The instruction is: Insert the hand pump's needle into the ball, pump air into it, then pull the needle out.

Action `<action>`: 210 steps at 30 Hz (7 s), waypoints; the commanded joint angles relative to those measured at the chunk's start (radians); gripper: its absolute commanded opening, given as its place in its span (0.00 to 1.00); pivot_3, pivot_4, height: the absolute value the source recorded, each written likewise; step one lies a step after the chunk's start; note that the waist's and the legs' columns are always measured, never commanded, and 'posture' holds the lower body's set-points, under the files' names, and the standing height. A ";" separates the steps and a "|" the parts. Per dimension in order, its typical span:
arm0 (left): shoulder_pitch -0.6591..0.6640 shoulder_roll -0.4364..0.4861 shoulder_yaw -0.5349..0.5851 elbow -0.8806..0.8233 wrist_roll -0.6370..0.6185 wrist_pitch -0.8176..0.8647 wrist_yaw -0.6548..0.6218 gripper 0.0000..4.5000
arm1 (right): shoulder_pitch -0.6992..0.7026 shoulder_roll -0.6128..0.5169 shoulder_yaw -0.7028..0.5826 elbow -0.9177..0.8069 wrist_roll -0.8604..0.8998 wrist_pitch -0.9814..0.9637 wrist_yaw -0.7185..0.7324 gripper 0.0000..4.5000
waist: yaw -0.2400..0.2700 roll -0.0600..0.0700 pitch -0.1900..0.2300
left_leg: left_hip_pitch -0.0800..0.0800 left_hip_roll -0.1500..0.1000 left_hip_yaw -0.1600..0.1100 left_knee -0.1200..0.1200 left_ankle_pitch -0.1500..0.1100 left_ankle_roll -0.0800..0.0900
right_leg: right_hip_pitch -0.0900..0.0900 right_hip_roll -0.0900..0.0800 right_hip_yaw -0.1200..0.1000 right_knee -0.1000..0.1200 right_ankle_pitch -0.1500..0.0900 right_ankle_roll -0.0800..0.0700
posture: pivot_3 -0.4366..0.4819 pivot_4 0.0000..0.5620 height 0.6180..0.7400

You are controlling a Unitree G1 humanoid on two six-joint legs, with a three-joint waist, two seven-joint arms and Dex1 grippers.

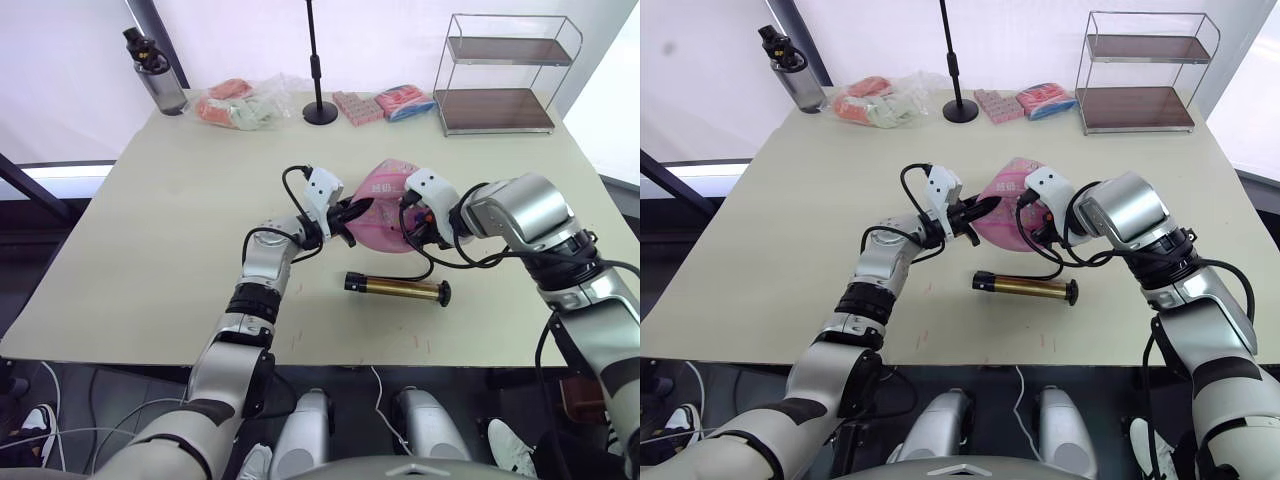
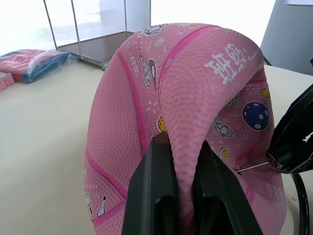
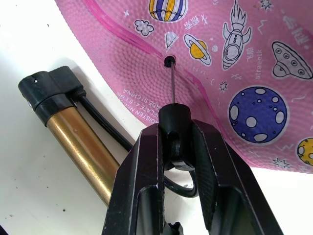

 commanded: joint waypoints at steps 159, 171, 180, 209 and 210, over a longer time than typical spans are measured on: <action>0.023 -0.098 -0.005 0.000 -0.071 0.147 -0.018 0.00 | 0.400 0.049 -0.408 -0.291 0.007 -0.285 -0.010 0.67 | 0.025 0.001 0.000 | 0.006 -0.002 -0.008 -0.014 0.000 -0.001 | 0.011 0.000 -0.004 -0.021 0.001 0.001 | 0.48 0.27 0.93; 0.024 -0.096 -0.005 0.000 -0.071 0.145 -0.017 0.00 | 0.399 0.049 -0.413 -0.248 0.048 -0.315 -0.020 0.30 | 0.025 0.001 0.000 | 0.006 -0.002 -0.007 -0.014 0.000 -0.001 | 0.011 0.000 -0.004 -0.021 0.001 0.000 | 0.48 0.27 0.93; 0.024 -0.097 -0.005 -0.003 -0.072 0.147 -0.018 0.00 | 0.392 0.053 -0.413 -0.227 0.047 -0.328 -0.041 0.30 | 0.025 0.001 0.000 | 0.006 -0.002 -0.008 -0.014 0.000 -0.001 | 0.011 0.000 -0.004 -0.021 0.001 0.000 | 0.48 0.27 0.93; 0.031 -0.097 -0.007 -0.006 -0.072 0.150 -0.018 0.00 | 0.371 0.071 -0.438 -0.195 0.075 -0.345 -0.073 0.30 | 0.024 0.001 0.000 | 0.006 -0.002 -0.007 -0.013 0.000 -0.001 | 0.011 0.000 -0.004 -0.020 0.002 0.000 | 0.48 0.27 0.93; 0.032 -0.097 -0.007 -0.006 -0.072 0.150 -0.018 0.00 | 0.370 0.071 -0.440 -0.196 0.076 -0.345 -0.073 0.30 | 0.024 0.001 0.000 | 0.006 -0.002 -0.007 -0.013 0.000 -0.001 | 0.011 0.000 -0.004 -0.020 0.002 0.000 | 0.48 0.27 0.93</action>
